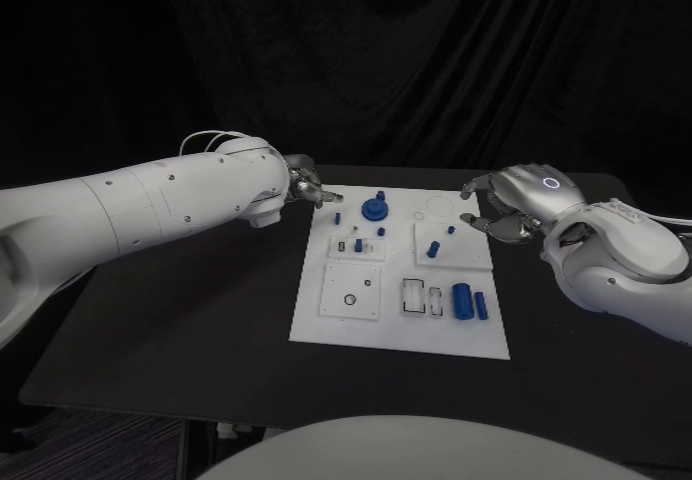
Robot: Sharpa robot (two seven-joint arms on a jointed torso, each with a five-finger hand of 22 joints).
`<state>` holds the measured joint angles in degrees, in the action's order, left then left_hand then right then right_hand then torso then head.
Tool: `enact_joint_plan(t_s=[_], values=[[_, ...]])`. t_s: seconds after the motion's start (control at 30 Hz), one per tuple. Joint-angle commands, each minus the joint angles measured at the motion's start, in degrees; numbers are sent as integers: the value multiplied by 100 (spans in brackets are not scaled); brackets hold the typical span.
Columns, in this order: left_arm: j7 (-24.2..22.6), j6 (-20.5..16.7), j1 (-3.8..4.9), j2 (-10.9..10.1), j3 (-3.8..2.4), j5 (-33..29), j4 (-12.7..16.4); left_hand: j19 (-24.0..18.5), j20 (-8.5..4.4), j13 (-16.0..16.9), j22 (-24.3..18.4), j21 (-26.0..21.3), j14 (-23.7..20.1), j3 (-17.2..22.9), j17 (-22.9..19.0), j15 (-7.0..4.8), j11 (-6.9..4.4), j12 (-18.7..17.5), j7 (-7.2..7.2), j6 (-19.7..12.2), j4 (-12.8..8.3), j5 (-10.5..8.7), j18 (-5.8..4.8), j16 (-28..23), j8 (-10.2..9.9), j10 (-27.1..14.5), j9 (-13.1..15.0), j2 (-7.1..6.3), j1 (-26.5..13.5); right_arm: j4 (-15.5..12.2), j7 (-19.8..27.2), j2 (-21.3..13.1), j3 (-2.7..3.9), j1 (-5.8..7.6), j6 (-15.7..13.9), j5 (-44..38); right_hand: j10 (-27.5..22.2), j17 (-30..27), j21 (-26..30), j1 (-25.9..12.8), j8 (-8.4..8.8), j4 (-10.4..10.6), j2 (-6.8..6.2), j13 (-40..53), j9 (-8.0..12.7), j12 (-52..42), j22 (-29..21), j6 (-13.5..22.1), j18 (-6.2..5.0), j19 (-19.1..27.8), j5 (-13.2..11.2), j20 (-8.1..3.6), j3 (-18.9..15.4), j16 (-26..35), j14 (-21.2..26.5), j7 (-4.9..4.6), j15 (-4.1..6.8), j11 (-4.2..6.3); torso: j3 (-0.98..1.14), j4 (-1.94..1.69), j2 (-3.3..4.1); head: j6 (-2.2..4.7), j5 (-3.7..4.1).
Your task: Assemble the parts on the task board
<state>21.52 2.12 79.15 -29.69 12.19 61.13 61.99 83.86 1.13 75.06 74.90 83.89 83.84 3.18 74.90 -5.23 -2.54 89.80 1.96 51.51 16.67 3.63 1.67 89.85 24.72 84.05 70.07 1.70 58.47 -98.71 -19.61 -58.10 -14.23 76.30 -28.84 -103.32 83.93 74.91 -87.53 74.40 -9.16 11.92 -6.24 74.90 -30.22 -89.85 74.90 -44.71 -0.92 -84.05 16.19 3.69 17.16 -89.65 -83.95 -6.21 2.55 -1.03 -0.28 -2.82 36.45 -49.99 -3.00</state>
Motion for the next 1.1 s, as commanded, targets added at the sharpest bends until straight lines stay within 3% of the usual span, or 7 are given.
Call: enact_joint_plan(t_s=[0.03, 0.17, 0.23, 0.27, 0.33, 0.77, 1.1], values=[[-142, 179, -39, 123, -5, 89, -146, 405, 38, 1494, 1333, 21, 616, -36, 1510, 38, 57, 20, 6, 27, -6, -18, -32, 15, -40, 595, 3, -6, -36, -10, -92, 8, 4, 6, -129, 0, 582, 1350, 5, -45, -34, 27, 21, 1481, -9, 7, 1414, -54, 19, -447, 7, -25, 13, 35, -569, -1, 43, 40, -23, 14, 17, -1, -6], [-241, 185, -77, 241, -5, 90, -305, 395, 46, 1494, 1327, 3, 616, -50, 1510, 49, 68, 20, 18, 1, -34, 70, -28, 15, -128, 595, -10, 11, 51, -10, -91, 20, 4, 6, -133, 1, 582, 1350, 5, -45, -34, 27, 21, 1481, -9, 7, 1414, -54, 19, -447, 7, -25, 13, 35, -569, -1, 43, 40, -23, 28, 38, -1, -12], [-269, 211, -93, 302, -5, 91, -395, 389, 52, 1494, 1325, 0, 616, -40, 1510, 57, 79, 20, 27, -4, -35, 597, -27, 15, -227, 595, -25, 17, 178, -9, -92, 24, 4, 6, -131, 1, 582, 1352, 8, -49, -34, 29, 25, 1481, -11, 7, 1413, -57, 18, -445, 8, -26, 14, 34, -570, -1, 44, 41, -14, 34, 42, -1, -8], [-272, 230, -100, 327, -5, 91, -433, 386, 58, 1494, 1324, -4, 616, -67, 1510, 63, 82, 20, 34, 12, -33, 289, -26, 15, -256, 595, -26, 8, 197, -9, -93, 25, 4, 6, -129, 1, 582, 1352, 8, -49, -34, 29, 25, 1481, -11, 7, 1413, -57, 18, -445, 8, -26, 14, 34, -570, -1, 44, 41, -15, 36, 47, -1, -9], [-271, 272, -111, 374, -5, 91, -507, 376, 64, 1494, 1317, -26, 616, -61, 1510, 68, 90, 20, 40, 7, -65, 296, -21, 15, -302, 595, -30, 10, 284, -7, -94, 28, 4, 6, -126, 1, 582, 1352, 8, -49, -34, 29, 25, 1481, -11, 7, 1413, -57, 18, -445, 8, -26, 14, 34, -570, -1, 44, 41, -16, 40, 58, -1, -15], [-251, 402, -179, 595, -6, 91, -844, 351, 101, 1494, 1304, -64, 616, -25, 1510, 103, 125, 20, 76, 32, -113, 679, -11, 15, -565, 595, -70, 63, 601, 4, -80, 64, 4, 6, -108, 1, 571, 1350, 7, -50, -34, 30, 26, 1469, -12, 16, 1413, -59, 18, -445, 8, -26, 15, 35, -569, 0, 44, 41, -2, 78, 87, -1, -38], [-197, 524, -207, 627, -6, 91, -922, 343, 104, 1494, 1299, -79, 616, -3, 1510, 105, 124, 20, 73, 54, -128, 795, -7, 15, -613, 595, -65, 79, 680, 4, -76, 72, 4, 6, -94, 1, 563, 1350, 8, -52, -33, 30, 25, 1458, -13, 24, 1412, -61, 18, -445, 8, -27, 15, 35, -569, 0, 45, 42, 0, 87, 92, -1, -38]])
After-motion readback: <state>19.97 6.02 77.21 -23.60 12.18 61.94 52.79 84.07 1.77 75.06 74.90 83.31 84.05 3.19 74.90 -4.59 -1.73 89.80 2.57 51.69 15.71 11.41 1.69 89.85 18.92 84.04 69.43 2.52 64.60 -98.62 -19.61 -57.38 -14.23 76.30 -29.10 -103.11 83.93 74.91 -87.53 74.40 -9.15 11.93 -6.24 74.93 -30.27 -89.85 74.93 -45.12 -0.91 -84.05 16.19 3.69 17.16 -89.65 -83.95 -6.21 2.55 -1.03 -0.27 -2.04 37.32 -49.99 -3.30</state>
